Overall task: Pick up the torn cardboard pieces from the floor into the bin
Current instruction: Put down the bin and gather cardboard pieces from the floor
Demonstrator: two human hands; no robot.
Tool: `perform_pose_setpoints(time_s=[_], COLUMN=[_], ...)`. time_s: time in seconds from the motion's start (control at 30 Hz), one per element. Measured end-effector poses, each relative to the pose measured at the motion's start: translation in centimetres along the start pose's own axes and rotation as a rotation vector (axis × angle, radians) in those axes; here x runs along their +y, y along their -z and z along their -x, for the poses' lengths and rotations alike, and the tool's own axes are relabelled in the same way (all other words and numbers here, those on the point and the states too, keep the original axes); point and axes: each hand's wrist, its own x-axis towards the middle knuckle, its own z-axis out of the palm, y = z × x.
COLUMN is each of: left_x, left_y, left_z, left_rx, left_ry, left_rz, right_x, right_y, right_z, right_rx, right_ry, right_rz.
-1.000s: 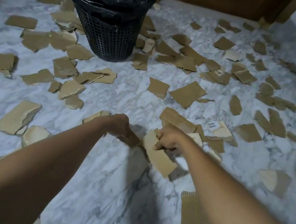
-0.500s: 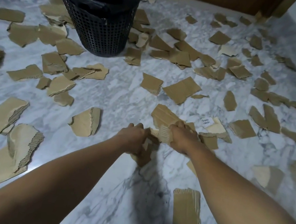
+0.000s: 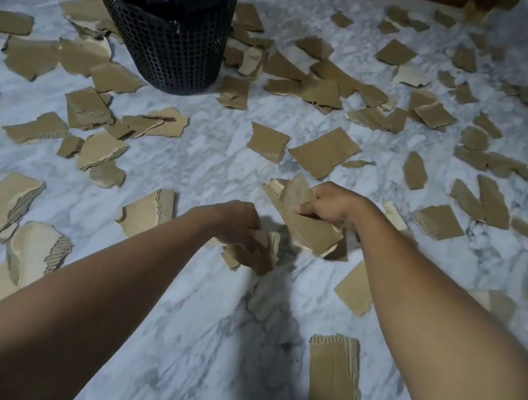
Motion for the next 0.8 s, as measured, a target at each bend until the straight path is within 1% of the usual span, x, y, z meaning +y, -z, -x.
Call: perform_pose_setpoints(time_s=[0.07,0.13,0.27,0.37,0.47,0.5,0.6,0.63,0.67,0.73,0.8], left_x=[0.7,0.8,0.5,0.6,0.3,0.2,-0.1,-0.2,-0.2,-0.6,-0.8], left_y=[-0.1,-1.0,-2.8,-3.2,-3.3,-3.3,-3.2,-3.2,-3.3,-3.5,-3.7], left_z=[-0.6,-1.3,-1.5,-1.0,-0.8,-0.7,-0.5,-0.4,-0.4,-0.4,-0.5], left_rx=[0.007,-0.001,0.033,0.032,0.047,0.041,0.005,-0.006,-0.011,-0.011,-0.002], left_ry=[0.009,0.009,0.047,0.09,0.123,0.134,0.165,0.166,0.164,0.159,0.152], left_rz=[-0.078,-0.131,-0.08,-0.041,0.047,0.077,0.153,0.16,0.169,0.215,0.271], right_x=[0.2,0.5,1.2,1.6,1.6,1.6,2.5,2.8,3.4,4.3,4.6], right_y=[0.4,0.4,-0.3,-0.6,-0.4,-0.4,-0.7,-0.8,-1.0,-1.6,-2.4], right_z=[-0.2,-0.5,-1.3,-1.5,-1.5,-1.6,-2.1,-1.9,-2.1,-2.1,-1.7], right_rx=[-0.052,-0.109,-0.148,-0.105,-0.018,0.022,0.159,0.181,0.188,0.146,0.145], right_ry=[-0.052,-0.097,-0.139,-0.139,-0.146,-0.161,-0.205,-0.229,-0.259,-0.338,-0.362], right_rz=[-0.187,-0.257,-0.359,-0.444,-0.552,-0.549,-0.447,-0.369,-0.266,-0.014,0.184])
